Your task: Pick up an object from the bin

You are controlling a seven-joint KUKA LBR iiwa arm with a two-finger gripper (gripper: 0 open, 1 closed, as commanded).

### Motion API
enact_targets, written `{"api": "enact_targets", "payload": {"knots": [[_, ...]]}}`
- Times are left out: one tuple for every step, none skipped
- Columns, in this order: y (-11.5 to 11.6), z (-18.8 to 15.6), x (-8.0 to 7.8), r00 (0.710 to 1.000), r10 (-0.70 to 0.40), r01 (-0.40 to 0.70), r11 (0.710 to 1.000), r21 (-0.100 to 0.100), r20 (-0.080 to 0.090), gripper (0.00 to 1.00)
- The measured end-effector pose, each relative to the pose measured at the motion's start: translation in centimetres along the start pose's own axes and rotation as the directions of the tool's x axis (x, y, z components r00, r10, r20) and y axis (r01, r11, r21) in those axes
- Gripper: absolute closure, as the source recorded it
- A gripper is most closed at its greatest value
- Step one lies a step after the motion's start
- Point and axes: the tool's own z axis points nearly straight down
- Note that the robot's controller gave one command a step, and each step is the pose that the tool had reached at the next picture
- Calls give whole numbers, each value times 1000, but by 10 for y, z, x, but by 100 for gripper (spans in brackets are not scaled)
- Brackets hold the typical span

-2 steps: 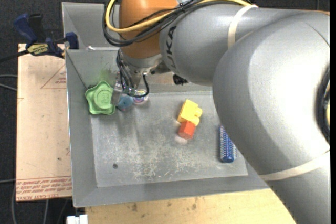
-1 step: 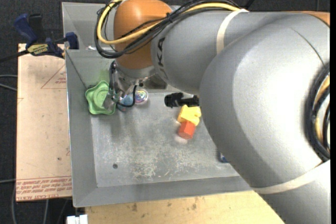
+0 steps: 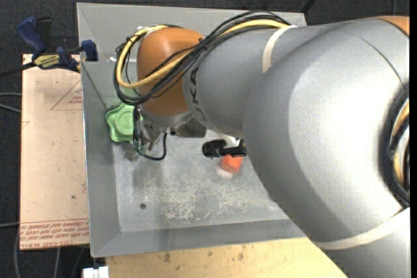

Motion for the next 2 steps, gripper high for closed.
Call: {"api": "enact_targets", "payload": {"knots": [[1,-1,-2,1000,1,-1,1000,-4,3,0],[37,52,-55,999,46,-46,999,-3,1,0]]}}
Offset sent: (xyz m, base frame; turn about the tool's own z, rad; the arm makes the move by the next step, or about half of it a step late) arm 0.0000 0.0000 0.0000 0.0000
